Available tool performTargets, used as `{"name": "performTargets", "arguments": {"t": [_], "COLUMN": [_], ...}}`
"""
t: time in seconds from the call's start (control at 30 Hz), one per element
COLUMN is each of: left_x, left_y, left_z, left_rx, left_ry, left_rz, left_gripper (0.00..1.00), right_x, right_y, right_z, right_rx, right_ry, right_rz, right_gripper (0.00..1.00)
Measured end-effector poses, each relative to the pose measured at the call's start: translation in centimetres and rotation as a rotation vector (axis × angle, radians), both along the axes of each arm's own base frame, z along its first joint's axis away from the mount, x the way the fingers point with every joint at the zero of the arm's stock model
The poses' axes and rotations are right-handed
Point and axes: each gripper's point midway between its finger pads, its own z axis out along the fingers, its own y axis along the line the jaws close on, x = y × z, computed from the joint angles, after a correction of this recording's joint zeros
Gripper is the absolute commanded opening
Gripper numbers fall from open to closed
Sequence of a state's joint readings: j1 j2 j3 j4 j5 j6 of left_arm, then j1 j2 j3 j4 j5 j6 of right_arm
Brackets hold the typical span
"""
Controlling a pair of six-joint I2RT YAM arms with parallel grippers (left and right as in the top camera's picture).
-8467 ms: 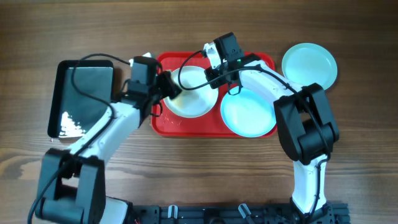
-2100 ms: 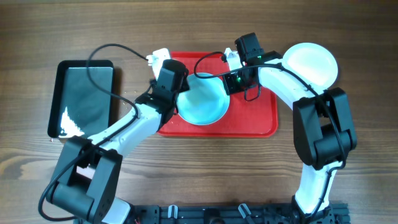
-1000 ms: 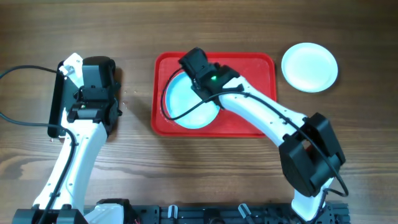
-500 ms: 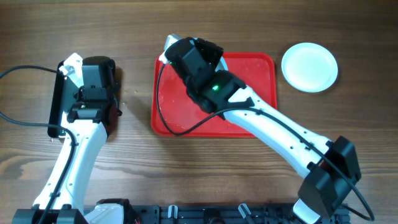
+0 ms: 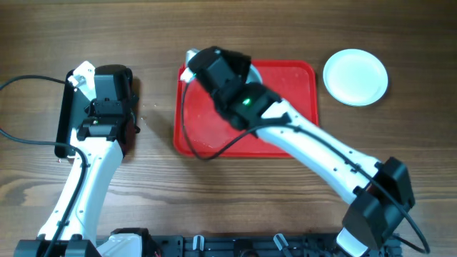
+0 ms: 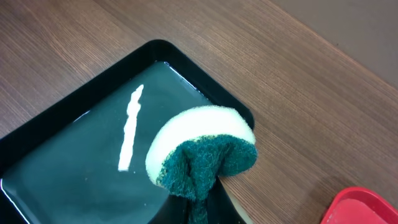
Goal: Clean dirty plates on tray and stack at the side
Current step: 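Lift the blue plate with the right gripper and stack it on the pile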
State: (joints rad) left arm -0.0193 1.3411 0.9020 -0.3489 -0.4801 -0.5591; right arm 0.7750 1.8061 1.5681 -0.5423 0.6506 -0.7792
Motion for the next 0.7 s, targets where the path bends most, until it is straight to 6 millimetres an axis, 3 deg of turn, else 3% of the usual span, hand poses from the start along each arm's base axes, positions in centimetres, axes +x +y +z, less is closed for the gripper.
{"name": "performTargets", "arguments": {"t": [0.1,0.2,0.33,0.4,0.47,0.57,0.63,0.7], "left_x": [0.0,0.0,0.0,0.0,0.0,0.2,0.2,0.3], "left_y": [0.0,0.0,-0.1,-0.1,-0.1,-0.3,-0.3,-0.3], "left_z": [0.0,0.0,0.0,0.0,0.0,0.0,0.0,0.0], "left_rx": [0.000,0.000,-0.003,-0.005,-0.006,-0.013,-0.013,-0.014], "left_ry": [0.000,0.000,0.000,0.000,0.000,-0.004,-0.008,-0.010], "left_rz": [0.000,0.000,-0.003,-0.005,-0.006,-0.013,-0.013,-0.013], "left_gripper": [0.04,0.04,0.04,0.04,0.04,0.04,0.04,0.04], "right_x": [2.2,4.3,3.4,2.9,2.5,2.0,2.8,4.1], "right_y": [-4.6,-11.7,-16.9,-17.2,-17.8,-18.7,-19.1,-19.3], "right_z": [-2.6,-4.6,-5.3,-6.0,-7.3,-9.3,-10.8,-14.4], "right_rx": [0.216,0.554,0.844,0.875,0.891,0.903,0.913,0.909], "right_ry": [0.162,0.367,0.551,0.584,0.597,0.603,0.573,0.586], "right_rz": [-0.108,-0.240,-0.289,-0.314,-0.408,-0.520,-0.555,-0.592], "right_gripper": [0.04,0.04,0.04,0.22,0.53,0.53,0.54,0.54]}}
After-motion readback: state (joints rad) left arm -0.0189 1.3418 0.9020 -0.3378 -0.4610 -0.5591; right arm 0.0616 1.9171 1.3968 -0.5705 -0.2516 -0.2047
